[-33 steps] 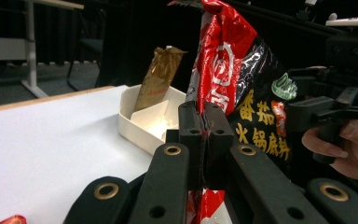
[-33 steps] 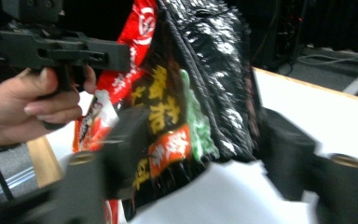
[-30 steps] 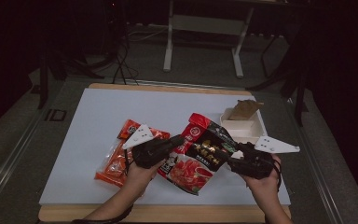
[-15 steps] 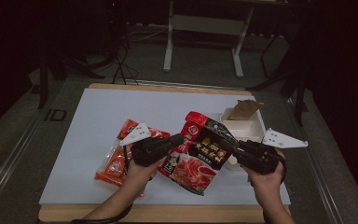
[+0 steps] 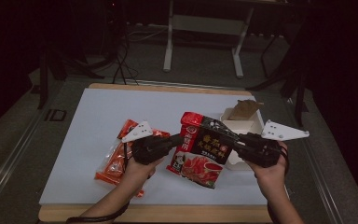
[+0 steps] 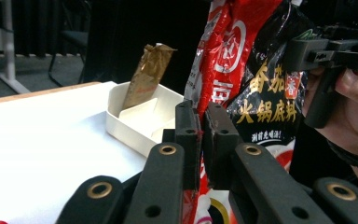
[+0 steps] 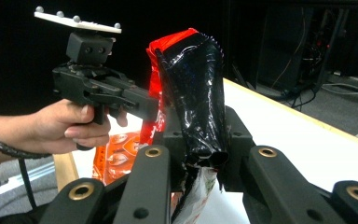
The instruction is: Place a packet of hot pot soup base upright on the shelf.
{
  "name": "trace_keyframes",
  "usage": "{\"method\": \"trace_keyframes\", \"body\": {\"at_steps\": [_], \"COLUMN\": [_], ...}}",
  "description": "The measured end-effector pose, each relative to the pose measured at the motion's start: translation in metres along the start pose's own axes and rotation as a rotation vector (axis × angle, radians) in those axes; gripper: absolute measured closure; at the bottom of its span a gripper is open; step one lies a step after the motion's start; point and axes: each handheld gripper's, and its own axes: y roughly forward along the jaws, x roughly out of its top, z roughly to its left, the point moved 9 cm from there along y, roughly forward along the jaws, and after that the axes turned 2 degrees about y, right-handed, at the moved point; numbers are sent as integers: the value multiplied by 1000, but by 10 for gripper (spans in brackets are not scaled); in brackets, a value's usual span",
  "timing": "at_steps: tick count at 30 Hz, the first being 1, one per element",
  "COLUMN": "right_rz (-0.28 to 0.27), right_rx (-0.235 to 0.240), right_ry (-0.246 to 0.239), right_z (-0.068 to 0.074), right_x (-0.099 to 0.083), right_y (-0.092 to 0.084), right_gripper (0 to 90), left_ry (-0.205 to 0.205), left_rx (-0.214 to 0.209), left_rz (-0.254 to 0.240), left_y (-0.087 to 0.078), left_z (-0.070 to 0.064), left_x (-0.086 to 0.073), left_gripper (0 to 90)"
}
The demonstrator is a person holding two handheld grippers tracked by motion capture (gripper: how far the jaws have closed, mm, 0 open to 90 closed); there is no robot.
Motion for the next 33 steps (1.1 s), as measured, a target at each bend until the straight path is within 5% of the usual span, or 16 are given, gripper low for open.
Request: {"method": "trace_keyframes", "body": {"at_steps": [5,16,24,27,33], "right_rz": [6,-38,-80,-95,-107], "right_rx": [15,-6,-65,-90,-154], "right_ry": [-18,-25,-65,-72,-83], "right_z": [-1,-25,-50,-61,-84], "right_x": [6,27,45,50,56], "right_y": [-1,-11,-24,-30,-43], "right_gripper": [771,771,768,768,767], "left_ry": [-26,-3,48,51,33], "left_rx": [-30,11,29,28,35], "left_rz": [-4,23,60,82,130], "left_y": [0,-16,-29,-34,-47], "left_z": [2,7,9,9,14], "left_x": [2,5,-4,-10,-25], "left_gripper": [794,219,90,17,16]}}
